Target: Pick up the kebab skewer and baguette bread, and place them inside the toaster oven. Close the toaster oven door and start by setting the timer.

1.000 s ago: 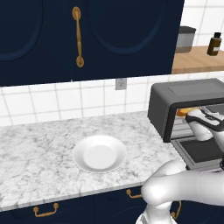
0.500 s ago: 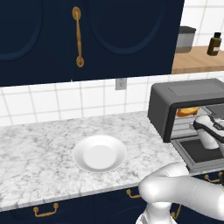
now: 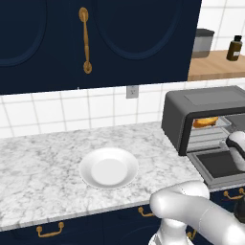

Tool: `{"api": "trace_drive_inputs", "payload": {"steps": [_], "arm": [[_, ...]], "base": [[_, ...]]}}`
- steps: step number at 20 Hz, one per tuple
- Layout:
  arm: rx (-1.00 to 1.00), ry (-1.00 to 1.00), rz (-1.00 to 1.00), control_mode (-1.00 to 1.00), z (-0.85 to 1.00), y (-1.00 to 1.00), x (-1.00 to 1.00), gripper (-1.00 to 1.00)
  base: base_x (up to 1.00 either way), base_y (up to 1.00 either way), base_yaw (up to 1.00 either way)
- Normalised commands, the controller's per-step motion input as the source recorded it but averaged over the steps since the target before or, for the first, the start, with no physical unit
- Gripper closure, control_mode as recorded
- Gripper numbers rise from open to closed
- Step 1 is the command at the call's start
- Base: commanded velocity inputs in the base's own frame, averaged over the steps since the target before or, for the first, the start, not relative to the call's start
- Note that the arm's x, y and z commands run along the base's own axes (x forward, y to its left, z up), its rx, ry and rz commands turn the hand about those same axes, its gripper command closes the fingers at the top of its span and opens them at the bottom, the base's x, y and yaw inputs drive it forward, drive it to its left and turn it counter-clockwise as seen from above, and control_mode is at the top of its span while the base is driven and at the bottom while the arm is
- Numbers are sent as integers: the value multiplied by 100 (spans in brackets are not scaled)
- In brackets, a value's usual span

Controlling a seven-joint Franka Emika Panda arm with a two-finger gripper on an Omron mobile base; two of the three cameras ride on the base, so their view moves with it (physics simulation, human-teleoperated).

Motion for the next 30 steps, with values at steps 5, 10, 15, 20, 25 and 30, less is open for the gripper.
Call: {"api": "trace_drive_inputs", "payload": {"steps": [5,10,15,20,25,30], "arm": [[0,4,0,-100,0,-27,-79,-100],[0,1,0,-100,-22,-13,-78,-100],[0,0,0,-100,-43,0,-61,-100],[1,0,0,-100,-57,0,-43,-100],[1,0,0,-100,-62,0,-33,-100],[0,-2,1,-100,-51,0,-10,-100]], "base": [[0,0,0],[0,0,0],[0,0,0],[0,0,0],[0,0,0],[0,0,0]]}}
